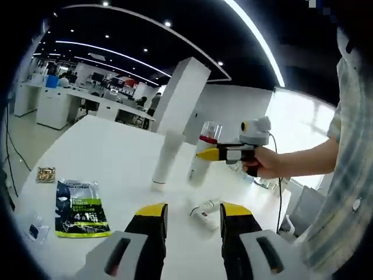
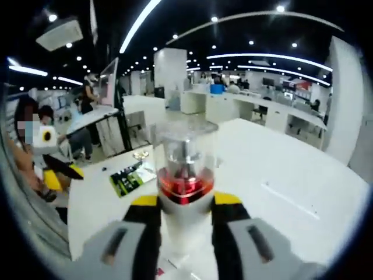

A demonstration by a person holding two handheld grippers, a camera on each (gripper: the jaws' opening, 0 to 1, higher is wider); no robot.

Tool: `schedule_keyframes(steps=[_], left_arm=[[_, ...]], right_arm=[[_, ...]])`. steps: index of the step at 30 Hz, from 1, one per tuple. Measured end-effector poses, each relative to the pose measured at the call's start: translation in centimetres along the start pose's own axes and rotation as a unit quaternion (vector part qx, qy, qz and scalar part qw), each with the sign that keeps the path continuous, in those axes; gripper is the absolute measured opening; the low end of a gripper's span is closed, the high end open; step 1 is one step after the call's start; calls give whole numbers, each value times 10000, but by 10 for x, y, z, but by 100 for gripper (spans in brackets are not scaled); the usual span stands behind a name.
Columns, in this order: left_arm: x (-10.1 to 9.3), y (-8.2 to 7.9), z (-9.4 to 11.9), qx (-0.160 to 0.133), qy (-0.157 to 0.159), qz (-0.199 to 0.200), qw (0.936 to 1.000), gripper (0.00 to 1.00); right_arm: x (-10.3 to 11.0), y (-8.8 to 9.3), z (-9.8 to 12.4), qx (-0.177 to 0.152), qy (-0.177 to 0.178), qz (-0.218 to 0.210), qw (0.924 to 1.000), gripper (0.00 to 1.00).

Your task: Arrange the skincare products in the storage area until every visible bottle or jar stands upright without overlapping.

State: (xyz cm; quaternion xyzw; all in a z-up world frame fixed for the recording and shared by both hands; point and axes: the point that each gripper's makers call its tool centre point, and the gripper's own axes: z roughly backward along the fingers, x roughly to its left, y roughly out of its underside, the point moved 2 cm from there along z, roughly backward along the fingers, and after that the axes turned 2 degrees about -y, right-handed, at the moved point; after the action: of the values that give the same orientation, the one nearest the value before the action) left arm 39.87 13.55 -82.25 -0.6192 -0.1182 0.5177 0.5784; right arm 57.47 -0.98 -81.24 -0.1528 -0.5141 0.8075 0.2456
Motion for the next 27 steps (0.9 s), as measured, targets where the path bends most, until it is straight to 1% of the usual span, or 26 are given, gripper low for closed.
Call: schedule_keyframes(steps=[2, 4, 6, 7, 11, 13, 14, 16, 20, 22, 25, 27], left_arm=[[-2, 2, 0, 52, -28, 6, 10000, 36], [-4, 6, 2, 139, -56, -40, 9999, 36], [-8, 10, 8, 220, -72, -52, 9997, 36], [-9, 12, 10, 248, -89, -59, 9996, 36], [-4, 20, 25, 445, -224, -110, 9987, 36], [-1, 21, 31, 473, -308, -87, 9984, 36], [1, 20, 33, 455, -358, -39, 9983, 36], [5, 16, 39, 318, -460, 149, 9983, 36], [6, 18, 42, 404, -532, 100, 9977, 36], [5, 19, 42, 422, -528, 122, 9976, 36], [5, 19, 42, 430, -542, 114, 9975, 36], [7, 20, 43, 453, -558, 98, 9974, 36]], right_arm=[[-8, 9, -3, -5, 34, -1, 10000, 30], [-17, 16, -7, -75, 90, -120, 9999, 30], [-25, 23, -12, -146, 136, -254, 9995, 30], [-28, 25, -14, -161, 141, -233, 9995, 30], [-39, 38, -26, -180, 96, -232, 9995, 30], [-43, 42, -29, -172, 70, -240, 9995, 30], [-43, 44, -30, -178, 56, -232, 9996, 30], [-44, 44, -31, -254, 21, -230, 9994, 30], [-42, 45, -37, -326, -39, -223, 9992, 30], [-43, 43, -40, -463, -60, -319, 9984, 30], [-43, 42, -44, -484, -37, -213, 9986, 30], [-45, 42, -50, -492, -45, -241, 9985, 30]])
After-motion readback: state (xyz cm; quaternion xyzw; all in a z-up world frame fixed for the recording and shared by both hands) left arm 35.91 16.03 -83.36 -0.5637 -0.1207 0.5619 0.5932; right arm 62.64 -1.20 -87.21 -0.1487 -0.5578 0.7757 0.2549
